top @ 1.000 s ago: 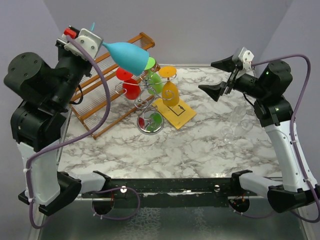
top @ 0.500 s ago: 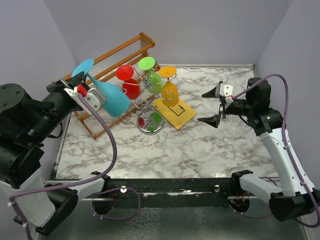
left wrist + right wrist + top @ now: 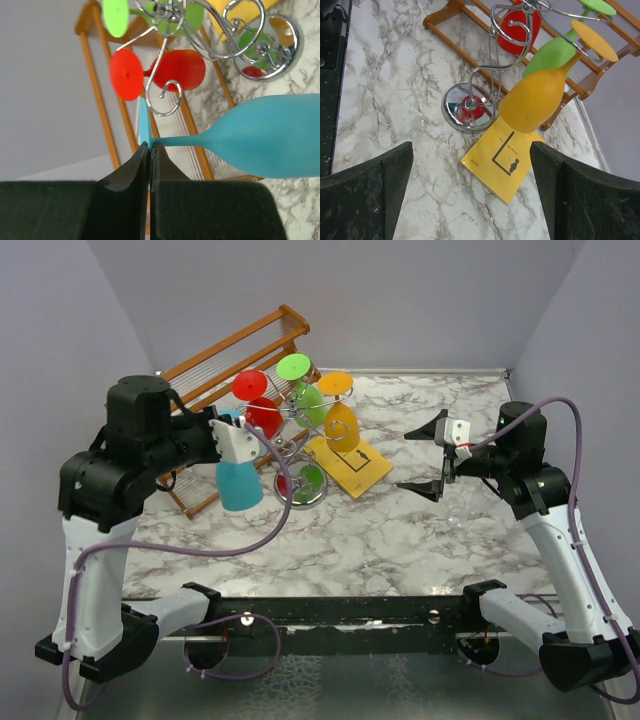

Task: Place the wine glass upside down on the wine glass rack

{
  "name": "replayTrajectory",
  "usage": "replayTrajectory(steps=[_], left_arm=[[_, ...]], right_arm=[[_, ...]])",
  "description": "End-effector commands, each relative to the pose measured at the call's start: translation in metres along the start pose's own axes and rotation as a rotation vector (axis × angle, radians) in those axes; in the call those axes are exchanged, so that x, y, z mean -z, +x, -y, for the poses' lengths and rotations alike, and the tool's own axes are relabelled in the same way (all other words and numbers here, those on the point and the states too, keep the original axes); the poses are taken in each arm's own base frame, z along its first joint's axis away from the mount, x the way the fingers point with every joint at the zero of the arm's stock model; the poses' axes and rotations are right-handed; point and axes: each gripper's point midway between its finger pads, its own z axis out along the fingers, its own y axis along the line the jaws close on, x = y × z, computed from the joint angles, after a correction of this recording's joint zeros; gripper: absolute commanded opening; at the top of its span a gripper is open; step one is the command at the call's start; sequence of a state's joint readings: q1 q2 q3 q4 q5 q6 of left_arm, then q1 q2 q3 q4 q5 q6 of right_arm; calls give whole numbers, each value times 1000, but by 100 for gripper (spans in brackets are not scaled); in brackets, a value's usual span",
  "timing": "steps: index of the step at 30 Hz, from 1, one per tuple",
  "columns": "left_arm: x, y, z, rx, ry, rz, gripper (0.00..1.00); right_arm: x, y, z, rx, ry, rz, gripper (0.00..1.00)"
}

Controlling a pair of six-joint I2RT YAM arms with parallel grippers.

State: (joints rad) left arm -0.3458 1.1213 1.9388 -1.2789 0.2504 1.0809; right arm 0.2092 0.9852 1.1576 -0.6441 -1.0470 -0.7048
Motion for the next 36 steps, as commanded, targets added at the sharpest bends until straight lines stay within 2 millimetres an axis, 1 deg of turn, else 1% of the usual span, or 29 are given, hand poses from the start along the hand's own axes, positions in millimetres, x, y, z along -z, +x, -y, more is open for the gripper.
replayTrajectory(steps=[1, 6, 12, 16, 21, 24, 29, 36], left_arm=[[-31, 5, 8, -67, 71, 16, 0], [-52, 1, 12, -96, 119, 55, 0], [-63, -11, 15, -117, 154, 118, 0], [-70, -18, 13, -133, 162, 149, 0], [-85, -23, 8, -146, 157, 163, 0], [-92, -22, 5, -152, 150, 155, 0], [-100, -16, -2, -160, 122, 112, 0], [-102, -4, -16, -160, 58, 28, 0]], right_arm=[[0, -1, -10, -8, -37, 24, 100], [-1, 2, -9, -12, -34, 17, 100], [-1, 3, -9, -13, -35, 15, 100], [-1, 3, -9, -11, -33, 13, 100], [-1, 5, -8, -12, -32, 9, 100], [-1, 4, -8, -10, -30, 9, 100], [-1, 6, -7, -10, -27, 4, 100], [-2, 8, -7, -12, -26, 0, 100]])
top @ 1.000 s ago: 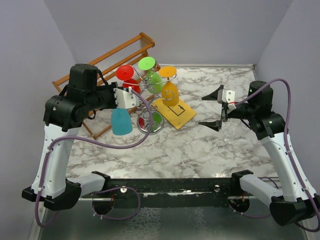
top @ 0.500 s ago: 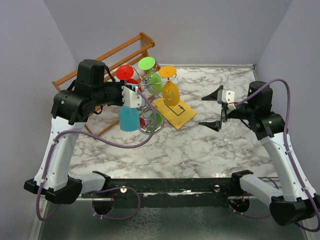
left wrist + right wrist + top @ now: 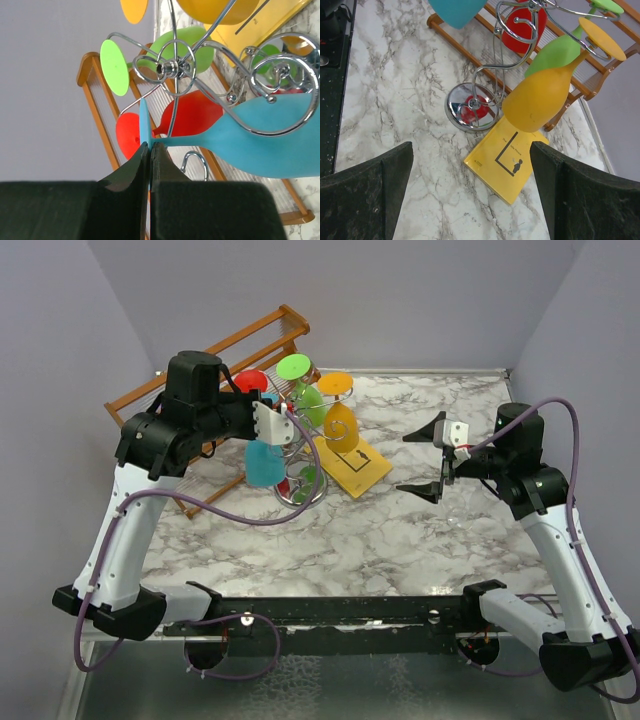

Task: Place the wine glass upside down on the wine glass rack

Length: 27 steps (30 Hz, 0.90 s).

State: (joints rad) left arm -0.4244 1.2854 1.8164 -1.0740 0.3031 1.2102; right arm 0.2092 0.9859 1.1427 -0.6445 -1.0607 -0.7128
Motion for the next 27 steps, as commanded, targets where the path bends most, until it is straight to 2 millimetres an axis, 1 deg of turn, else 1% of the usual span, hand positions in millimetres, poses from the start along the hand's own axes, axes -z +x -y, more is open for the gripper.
replayTrajectory(steps=[1, 4, 7, 18, 27], left_arm=[[1, 10, -16, -14, -73, -70, 0], [1, 20, -20, -9, -96, -123, 0], [0, 24, -19, -6, -100, -144, 0], [1, 26, -11, 0, -77, -156, 0], [-8, 32, -9, 20, -89, -182, 0]], right_arm=[[0, 4, -3, -6, -10, -2, 100], [0, 4, -3, -7, -10, -4, 100], [0, 5, -3, -6, -9, -5, 100], [-1, 7, -2, -7, -3, -11, 100], [-1, 8, -2, -6, -4, -13, 100]])
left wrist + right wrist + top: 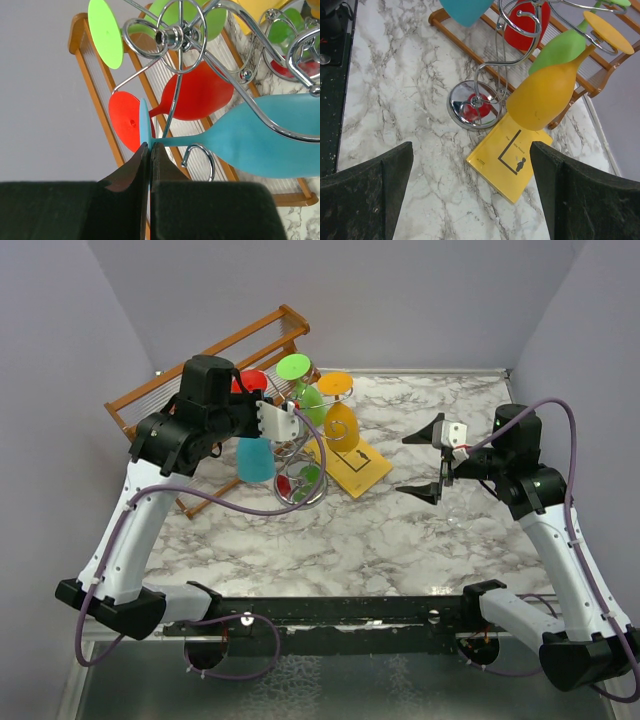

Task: Place the wine glass upside down on the wine glass rack

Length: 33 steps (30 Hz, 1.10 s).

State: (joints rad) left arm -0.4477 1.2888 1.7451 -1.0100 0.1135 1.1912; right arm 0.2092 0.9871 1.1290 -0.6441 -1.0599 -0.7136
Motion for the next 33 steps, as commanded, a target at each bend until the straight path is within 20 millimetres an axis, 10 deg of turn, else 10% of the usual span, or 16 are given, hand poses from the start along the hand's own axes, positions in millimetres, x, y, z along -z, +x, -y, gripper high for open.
replayTrajectory(steps=[1, 33], left_arm=[[1, 1, -7, 13, -46, -18, 0], [35, -2, 18, 29, 22, -16, 0]], right_arm=[[0, 3, 0, 5, 1, -8, 100], [0, 6, 0, 7, 0, -15, 100]])
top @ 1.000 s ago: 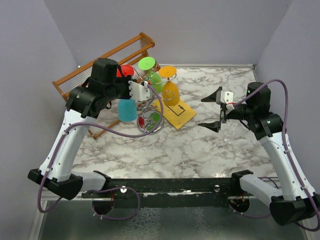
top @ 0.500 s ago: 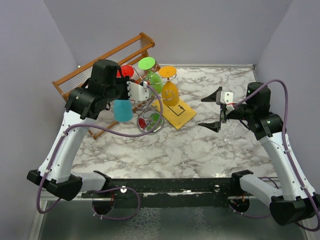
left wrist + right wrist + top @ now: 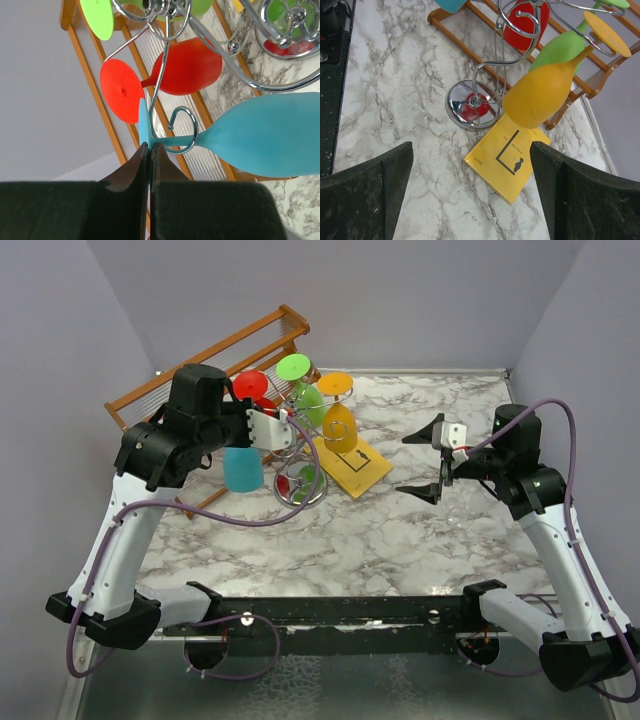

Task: Place the wine glass upside down on the wine glass rack

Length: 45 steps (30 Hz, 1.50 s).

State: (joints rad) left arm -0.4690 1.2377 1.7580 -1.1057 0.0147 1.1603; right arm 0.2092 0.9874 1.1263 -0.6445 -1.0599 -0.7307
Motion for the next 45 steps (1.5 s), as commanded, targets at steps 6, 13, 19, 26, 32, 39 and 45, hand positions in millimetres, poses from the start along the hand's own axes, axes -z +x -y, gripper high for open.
replayTrajectory(steps=[6, 13, 19, 26, 32, 39, 45], left_arm=[[-3, -24, 16, 20, 61, 120, 0], [-12, -25, 25, 18, 90, 127, 0], [-19, -18, 32, 12, 113, 96, 7], [-17, -21, 41, 11, 151, 114, 17], [-14, -24, 45, 13, 172, 127, 22], [-8, -29, 49, 14, 202, 159, 32], [-1, -31, 47, 21, 202, 161, 43]], right_arm=[[0, 6, -1, -8, 2, -16, 100], [0, 7, -1, -9, 2, -19, 100], [1, 7, 1, -6, 13, -27, 100], [1, 10, 3, -10, 18, -33, 100], [1, 10, 4, -7, 25, -38, 100], [9, 14, 18, -34, 127, -97, 100], [27, 32, 41, -122, 316, -226, 100]])
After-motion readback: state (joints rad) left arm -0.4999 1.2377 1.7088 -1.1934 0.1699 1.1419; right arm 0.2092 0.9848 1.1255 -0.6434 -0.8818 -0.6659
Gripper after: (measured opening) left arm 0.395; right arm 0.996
